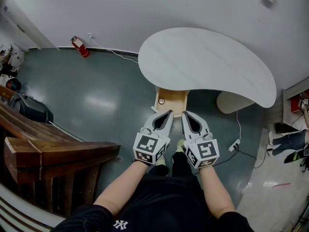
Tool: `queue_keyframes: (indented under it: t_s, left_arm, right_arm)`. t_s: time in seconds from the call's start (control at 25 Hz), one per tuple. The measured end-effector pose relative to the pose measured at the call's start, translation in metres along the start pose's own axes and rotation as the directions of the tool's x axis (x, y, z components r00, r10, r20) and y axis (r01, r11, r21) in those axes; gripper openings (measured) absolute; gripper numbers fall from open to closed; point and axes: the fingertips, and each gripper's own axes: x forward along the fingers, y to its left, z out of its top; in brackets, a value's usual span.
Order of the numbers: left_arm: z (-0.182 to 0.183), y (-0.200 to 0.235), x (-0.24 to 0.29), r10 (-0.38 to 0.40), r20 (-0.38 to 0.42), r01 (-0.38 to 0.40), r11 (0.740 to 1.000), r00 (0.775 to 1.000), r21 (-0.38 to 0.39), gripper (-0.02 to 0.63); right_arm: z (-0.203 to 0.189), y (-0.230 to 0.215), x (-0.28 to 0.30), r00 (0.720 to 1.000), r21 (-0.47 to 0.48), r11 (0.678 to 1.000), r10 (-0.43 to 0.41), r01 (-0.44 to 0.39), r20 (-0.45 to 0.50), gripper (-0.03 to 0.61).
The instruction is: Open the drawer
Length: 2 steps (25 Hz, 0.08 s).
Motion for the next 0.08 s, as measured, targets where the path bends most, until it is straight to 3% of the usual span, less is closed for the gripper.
queue_keyframes:
  t_s: [0.08]
  left_arm:
    - [-0.0024, 0.0013, -0.0015, 0.000, -0.005, 0.000, 1.000, 1.000, 0.001, 0.011]
  right_arm:
    - [-0.0025, 0.0026, 0.0004, 1.000, -0.001, 1.000, 0.001, -0.001, -0.004, 0.014]
